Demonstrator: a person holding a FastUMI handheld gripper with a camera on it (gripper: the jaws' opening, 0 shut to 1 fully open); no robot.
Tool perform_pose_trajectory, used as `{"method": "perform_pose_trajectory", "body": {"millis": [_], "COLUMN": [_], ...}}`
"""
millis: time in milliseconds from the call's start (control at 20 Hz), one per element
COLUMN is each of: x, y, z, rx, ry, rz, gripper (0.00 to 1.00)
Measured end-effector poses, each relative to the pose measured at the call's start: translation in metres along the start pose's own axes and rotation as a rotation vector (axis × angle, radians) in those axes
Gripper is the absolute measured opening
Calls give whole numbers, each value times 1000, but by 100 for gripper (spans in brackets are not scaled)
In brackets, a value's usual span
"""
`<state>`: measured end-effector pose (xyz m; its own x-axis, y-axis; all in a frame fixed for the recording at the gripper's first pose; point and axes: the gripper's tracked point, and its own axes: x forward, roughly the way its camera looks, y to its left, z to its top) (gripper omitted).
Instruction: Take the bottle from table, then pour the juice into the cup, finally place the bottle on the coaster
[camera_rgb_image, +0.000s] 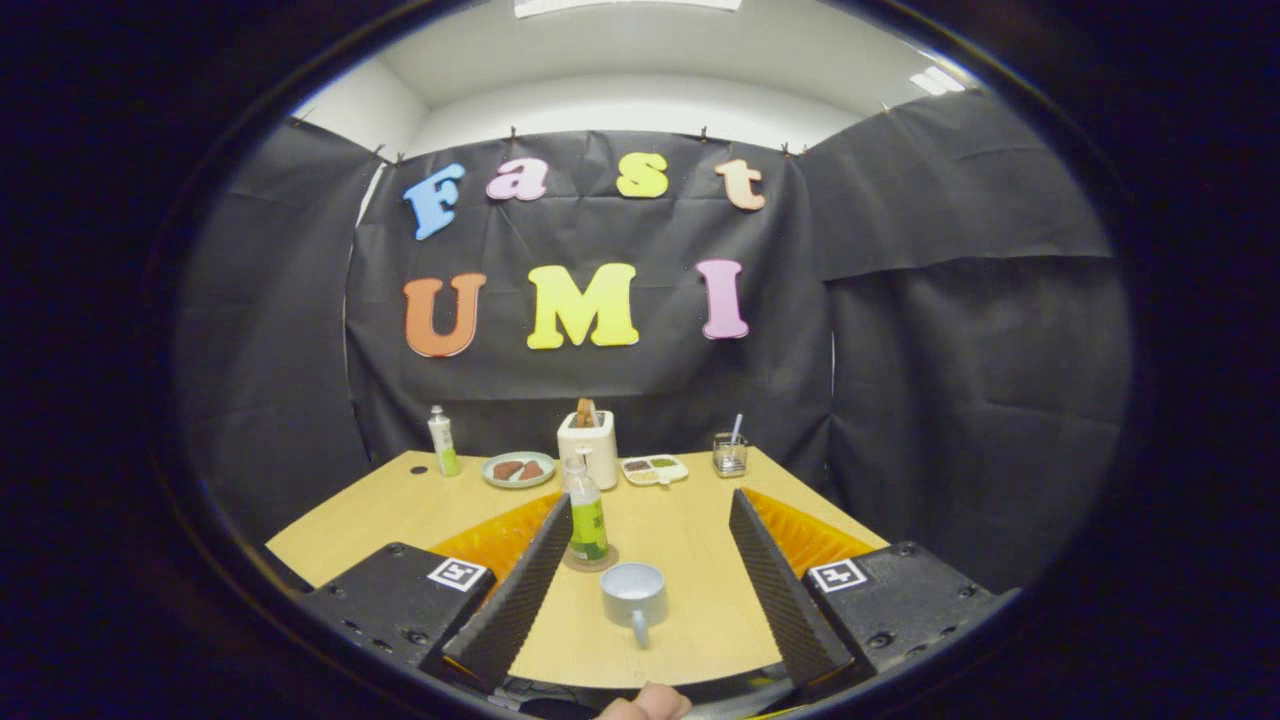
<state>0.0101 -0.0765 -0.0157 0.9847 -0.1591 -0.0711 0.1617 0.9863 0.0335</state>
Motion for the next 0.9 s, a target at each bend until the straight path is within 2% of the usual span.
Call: {"method": "perform_pose_trajectory", "body": {"millis": [250,450,900], "x": [-23,-31,-35], "y": [7,27,37], "z": [10,3,10], "rx": [-41,-52,-72], "ry": [-76,-58,-84], "rz": [1,47,49], "gripper": [100,100,100]}}
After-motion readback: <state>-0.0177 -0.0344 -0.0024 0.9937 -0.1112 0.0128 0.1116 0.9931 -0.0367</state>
